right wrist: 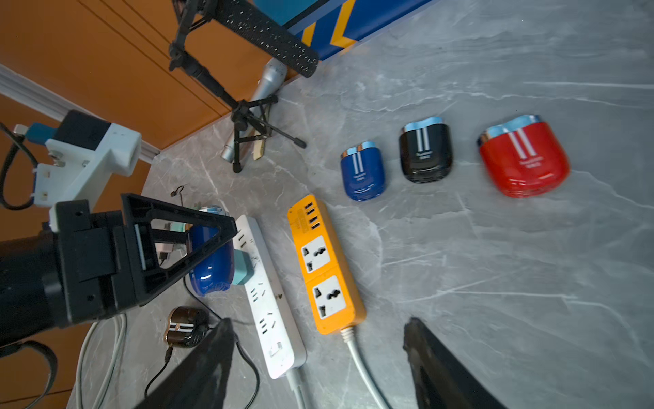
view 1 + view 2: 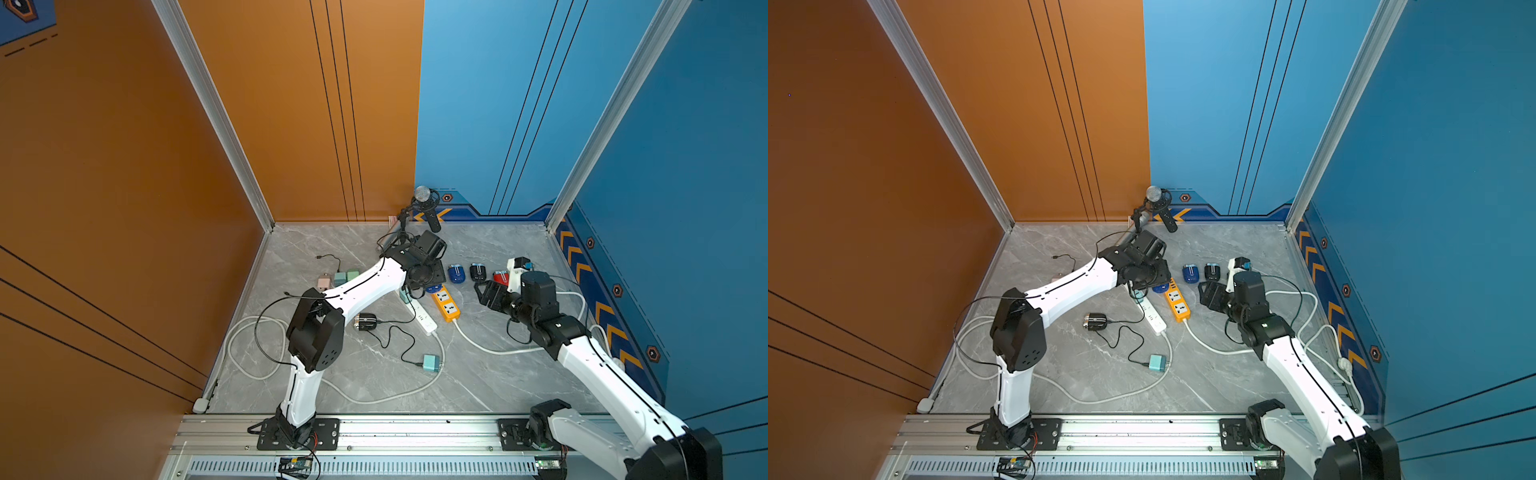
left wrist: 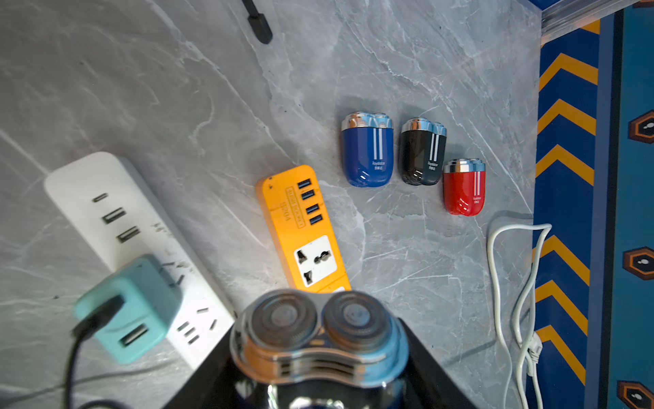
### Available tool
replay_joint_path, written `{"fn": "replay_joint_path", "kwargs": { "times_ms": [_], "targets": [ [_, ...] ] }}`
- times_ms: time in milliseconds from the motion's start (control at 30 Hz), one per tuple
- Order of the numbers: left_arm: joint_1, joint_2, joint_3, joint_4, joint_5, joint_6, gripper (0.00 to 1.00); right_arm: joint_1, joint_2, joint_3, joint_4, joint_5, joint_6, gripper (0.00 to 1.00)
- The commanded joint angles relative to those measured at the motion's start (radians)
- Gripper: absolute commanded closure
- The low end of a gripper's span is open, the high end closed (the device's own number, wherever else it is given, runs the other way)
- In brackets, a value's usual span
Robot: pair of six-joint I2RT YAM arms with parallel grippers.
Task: Unplug the electric shaver
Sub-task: Place the electric shaver at the center of the board.
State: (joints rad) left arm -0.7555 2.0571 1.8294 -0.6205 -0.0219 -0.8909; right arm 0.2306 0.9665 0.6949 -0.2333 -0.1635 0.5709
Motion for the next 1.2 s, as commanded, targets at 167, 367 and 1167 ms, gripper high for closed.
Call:
{"fn": "replay_joint_path", "kwargs": {
  "times_ms": [167, 367, 1167],
  "targets": [
    [-0.033, 0.170, 0.215, -0.006, -0.034, -0.027, 0.53, -0.036, -0.047, -0.040, -0.233, 0.037, 0.032, 0.23],
    [-0.034, 0.323, 0.386, -0.007, -0.017, -0.002, 0.53, -0.046, -0.046, -0.043, -0.260, 0.008, 0.045, 0.23],
    [-0.048, 0.602, 0.606, -0.007, 0.071, -0.034, 0.50, -0.050, 0.017, -0.062, -0.291, 0.020, 0.065, 0.22]
  ]
}}
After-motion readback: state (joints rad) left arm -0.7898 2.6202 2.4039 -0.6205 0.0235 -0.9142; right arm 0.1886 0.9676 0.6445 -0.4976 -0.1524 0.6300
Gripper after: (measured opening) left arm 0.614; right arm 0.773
